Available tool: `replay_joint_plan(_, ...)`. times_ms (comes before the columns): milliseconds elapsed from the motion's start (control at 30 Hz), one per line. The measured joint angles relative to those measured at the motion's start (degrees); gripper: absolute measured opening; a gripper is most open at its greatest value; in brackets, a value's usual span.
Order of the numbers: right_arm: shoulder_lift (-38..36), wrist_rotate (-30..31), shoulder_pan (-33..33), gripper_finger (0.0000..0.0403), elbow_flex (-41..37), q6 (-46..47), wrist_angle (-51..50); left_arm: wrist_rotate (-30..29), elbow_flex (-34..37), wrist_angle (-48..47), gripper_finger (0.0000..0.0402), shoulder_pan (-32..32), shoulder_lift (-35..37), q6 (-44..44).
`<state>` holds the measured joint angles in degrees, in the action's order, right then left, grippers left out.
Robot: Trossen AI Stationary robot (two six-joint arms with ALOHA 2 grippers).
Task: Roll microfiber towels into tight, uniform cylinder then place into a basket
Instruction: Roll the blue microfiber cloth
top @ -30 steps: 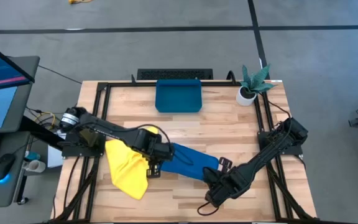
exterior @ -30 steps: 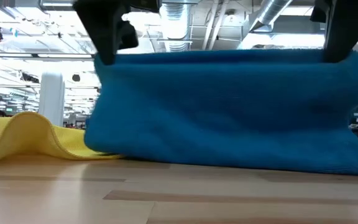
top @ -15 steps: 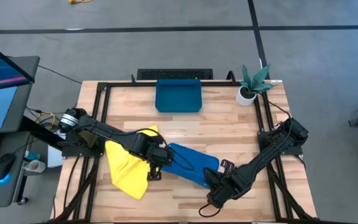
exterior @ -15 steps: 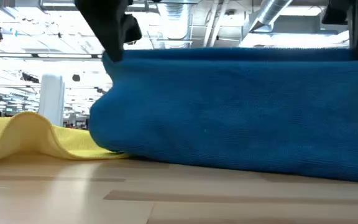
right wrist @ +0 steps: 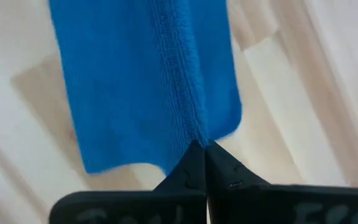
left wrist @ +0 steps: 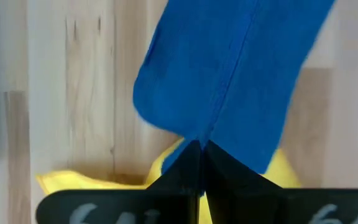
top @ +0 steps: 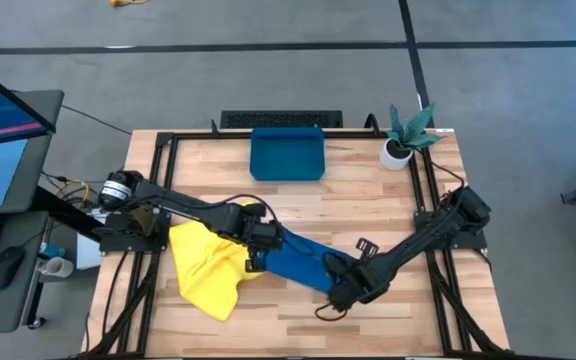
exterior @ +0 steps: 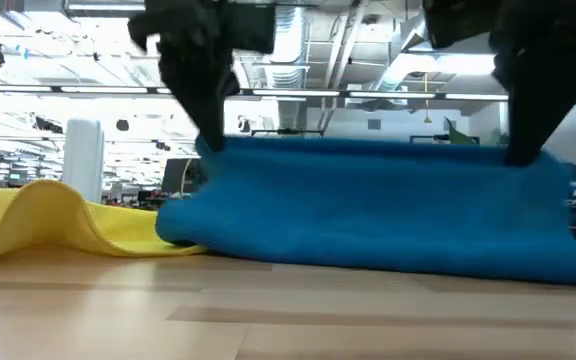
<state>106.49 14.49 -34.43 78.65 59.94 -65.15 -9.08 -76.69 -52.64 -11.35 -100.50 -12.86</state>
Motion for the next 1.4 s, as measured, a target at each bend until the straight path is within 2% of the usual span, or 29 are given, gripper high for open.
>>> replay_joint_plan(367, 0.7, -0.3, 2.2, 0.0007, -3.9, -1.4, 4.9, -0.2, 2.1, 2.3, 0.0, 1.5, -0.9, 0.3)
replay_joint_plan(567, 0.7, -0.6, 2.3, 0.0007, -4.6, -0.9, 4.4, 0.0, 1.9, 3.1, 0.0, 2.4, -0.9, 0.6)
replay_joint_plan(700, 0.4, -1.4, 1.7, 0.0007, -1.7, -1.9, 2.7, 4.3, 0.0, 0.3, 0.0, 2.4, -0.9, 0.2)
replay_joint_plan(900, 0.2, -3.1, -0.6, 0.0007, 2.3, -0.8, 3.3, 6.2, -3.7, -5.7, 0.0, -0.6, -0.9, -3.3)
replay_joint_plan(1167, 0.3, -3.6, -3.7, 0.0007, 2.5, 3.6, 5.1, 8.4, -6.6, -8.6, 0.0, -6.1, -0.9, -8.2)
replay_joint_plan(1400, 0.3, -4.8, -4.5, 0.0007, 7.2, 2.5, 2.1, 7.6, -12.9, -13.4, 0.0, -8.7, -0.9, -10.4)
